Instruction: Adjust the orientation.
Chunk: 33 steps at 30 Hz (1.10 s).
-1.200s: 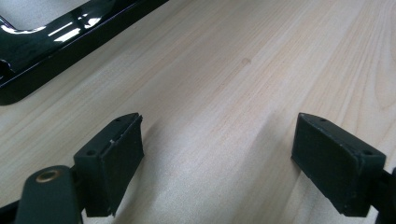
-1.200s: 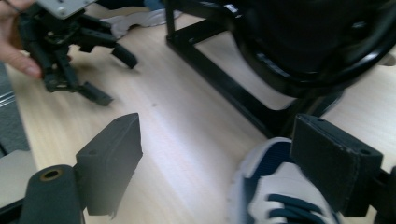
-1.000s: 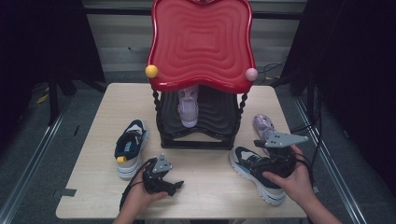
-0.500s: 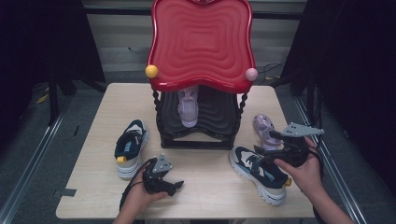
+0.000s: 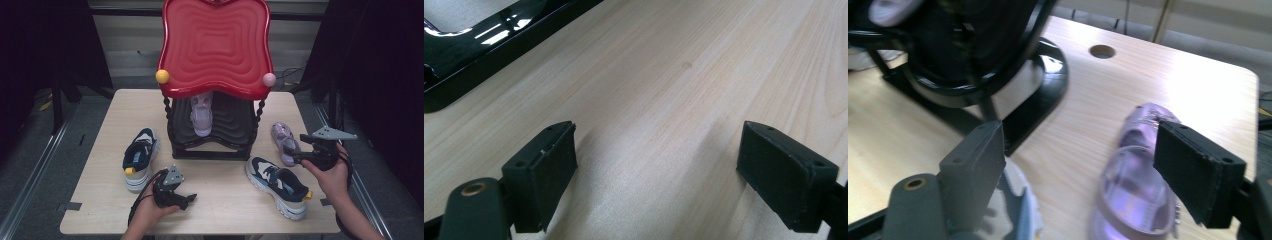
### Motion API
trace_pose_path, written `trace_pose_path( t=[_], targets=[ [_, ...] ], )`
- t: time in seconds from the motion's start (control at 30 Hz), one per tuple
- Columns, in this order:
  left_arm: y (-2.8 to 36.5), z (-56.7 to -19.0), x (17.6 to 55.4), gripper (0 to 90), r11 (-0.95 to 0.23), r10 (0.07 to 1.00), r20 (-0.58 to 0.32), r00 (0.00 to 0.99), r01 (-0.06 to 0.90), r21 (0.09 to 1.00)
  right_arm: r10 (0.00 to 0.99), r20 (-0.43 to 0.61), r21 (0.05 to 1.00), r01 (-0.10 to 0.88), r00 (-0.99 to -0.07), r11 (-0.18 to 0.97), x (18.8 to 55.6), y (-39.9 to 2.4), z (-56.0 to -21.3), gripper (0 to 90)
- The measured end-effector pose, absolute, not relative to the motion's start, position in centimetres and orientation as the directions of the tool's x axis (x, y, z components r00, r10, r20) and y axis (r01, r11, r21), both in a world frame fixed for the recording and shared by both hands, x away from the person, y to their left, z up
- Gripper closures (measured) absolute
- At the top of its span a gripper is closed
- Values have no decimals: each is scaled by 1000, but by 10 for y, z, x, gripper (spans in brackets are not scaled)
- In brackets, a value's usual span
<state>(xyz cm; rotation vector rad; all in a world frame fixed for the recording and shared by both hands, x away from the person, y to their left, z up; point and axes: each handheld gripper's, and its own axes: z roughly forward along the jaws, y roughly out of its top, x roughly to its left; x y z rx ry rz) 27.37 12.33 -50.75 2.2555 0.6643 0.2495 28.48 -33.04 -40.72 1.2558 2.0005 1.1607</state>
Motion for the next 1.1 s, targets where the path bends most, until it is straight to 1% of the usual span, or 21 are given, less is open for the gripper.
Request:
trace_pose_path(
  t=[0.17, 0.6, 0.8, 0.97, 1.03, 1.07, 1.1],
  targets=[
    [123, -508, 274, 155, -578, 533, -25, 846, 385, 720, 916, 15, 867, 462, -401, 188, 290, -341, -416, 236],
    [123, -507, 274, 155, -578, 534, -24, 845, 385, 719, 945, 15, 868, 474, -326, 150, 306, -356, -440, 291],
    [123, -508, 274, 155, -577, 533, -24, 846, 384, 721, 959, 37, 872, 478, -282, 107, 312, -362, -450, 323],
    [123, -508, 274, 155, -576, 533, -25, 846, 385, 721, 965, 20, 869, 482, -262, 113, 318, -364, -457, 380],
    [123, -508, 274, 155, -577, 533, -24, 846, 384, 721, 965, 21, 869, 482, -260, 111, 319, -365, -459, 390],
    [123, -508, 274, 155, -576, 533, -26, 846, 385, 721, 967, 31, 867, 489, -254, 100, 320, -365, -463, 417],
    [123, -508, 274, 155, -576, 533, -26, 846, 385, 721, 967, 31, 867, 489, -254, 100, 320, -365, -463, 417]
  ],
)
